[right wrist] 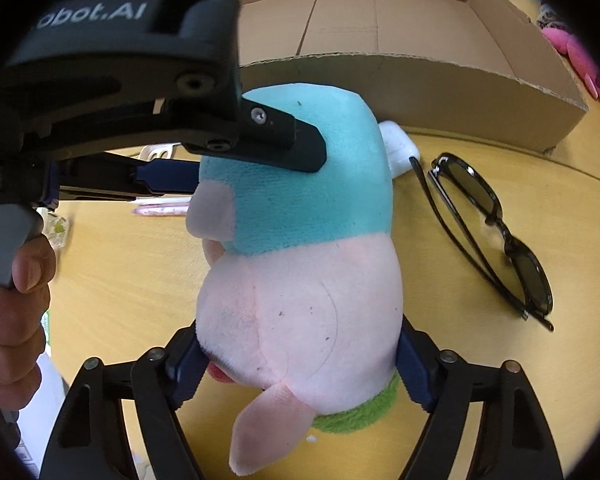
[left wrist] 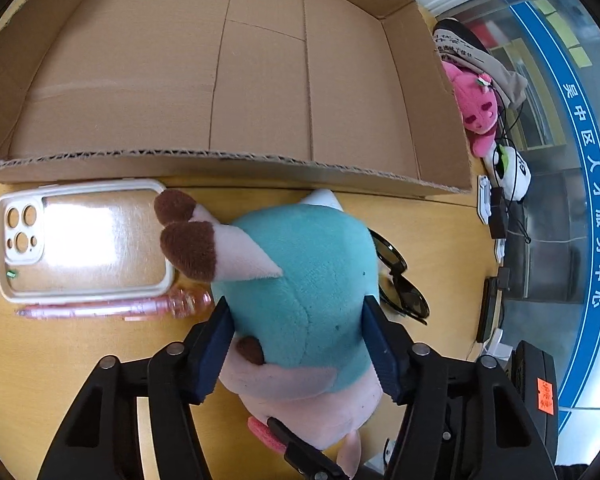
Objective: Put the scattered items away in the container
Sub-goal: 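Close the right gripper on the plush pig's body, then lift the plush pig with the right gripper and carry it over the box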
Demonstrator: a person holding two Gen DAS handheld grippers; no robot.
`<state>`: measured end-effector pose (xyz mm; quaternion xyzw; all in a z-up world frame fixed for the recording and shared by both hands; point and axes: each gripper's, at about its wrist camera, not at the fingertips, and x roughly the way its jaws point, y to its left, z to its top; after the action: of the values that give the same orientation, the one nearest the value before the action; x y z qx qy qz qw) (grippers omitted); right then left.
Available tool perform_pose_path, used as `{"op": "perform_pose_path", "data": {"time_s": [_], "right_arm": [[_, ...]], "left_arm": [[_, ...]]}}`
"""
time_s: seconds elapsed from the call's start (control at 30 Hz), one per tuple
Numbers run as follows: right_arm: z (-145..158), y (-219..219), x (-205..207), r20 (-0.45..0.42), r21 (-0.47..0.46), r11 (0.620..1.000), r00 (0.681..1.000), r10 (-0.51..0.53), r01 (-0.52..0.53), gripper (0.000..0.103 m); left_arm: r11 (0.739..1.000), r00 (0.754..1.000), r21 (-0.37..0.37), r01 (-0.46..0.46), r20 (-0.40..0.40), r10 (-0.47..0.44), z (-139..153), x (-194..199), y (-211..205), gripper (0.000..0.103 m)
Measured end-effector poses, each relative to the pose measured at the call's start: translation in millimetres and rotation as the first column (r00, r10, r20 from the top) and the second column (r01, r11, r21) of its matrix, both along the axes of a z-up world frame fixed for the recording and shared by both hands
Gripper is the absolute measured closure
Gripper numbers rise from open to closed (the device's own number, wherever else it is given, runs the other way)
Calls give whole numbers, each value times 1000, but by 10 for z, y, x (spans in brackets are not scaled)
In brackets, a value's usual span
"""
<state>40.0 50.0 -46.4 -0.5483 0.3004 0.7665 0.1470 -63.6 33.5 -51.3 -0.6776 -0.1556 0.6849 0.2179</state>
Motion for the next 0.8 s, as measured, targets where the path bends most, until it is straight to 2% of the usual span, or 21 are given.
{"op": "perform_pose_path", "data": {"time_s": [0.1,0.23,0.43,0.57,0.6,0.8], "right_arm": [[138,-83,75,-6,-10,1000,1000,-25,25,25],[503,-192,168,-32,15,1000,999,-10,11,25],[1202,-271,236,-114,53,998,993,-20,26,26],[1740,111,23,-178,87,995,984,-27,43,26],[1818,381,-130,-189,94,994,982,-28,46,26],[2516,592,-484,-269,137,989,963,-23,62,26]], "left_arm": [[1000,1000,3,3,-29,-3,171,73,-3,38],[1000,998,21,-13,-68,15,525,134,-54,38],[1000,978,-3,-7,-210,6,1358,138,-49,38],[1000,956,-12,-5,-294,1,1939,44,-50,38],[1000,948,-17,0,-317,-5,2076,21,-40,38],[999,898,-35,15,-438,-29,2857,-179,-4,38]]}}
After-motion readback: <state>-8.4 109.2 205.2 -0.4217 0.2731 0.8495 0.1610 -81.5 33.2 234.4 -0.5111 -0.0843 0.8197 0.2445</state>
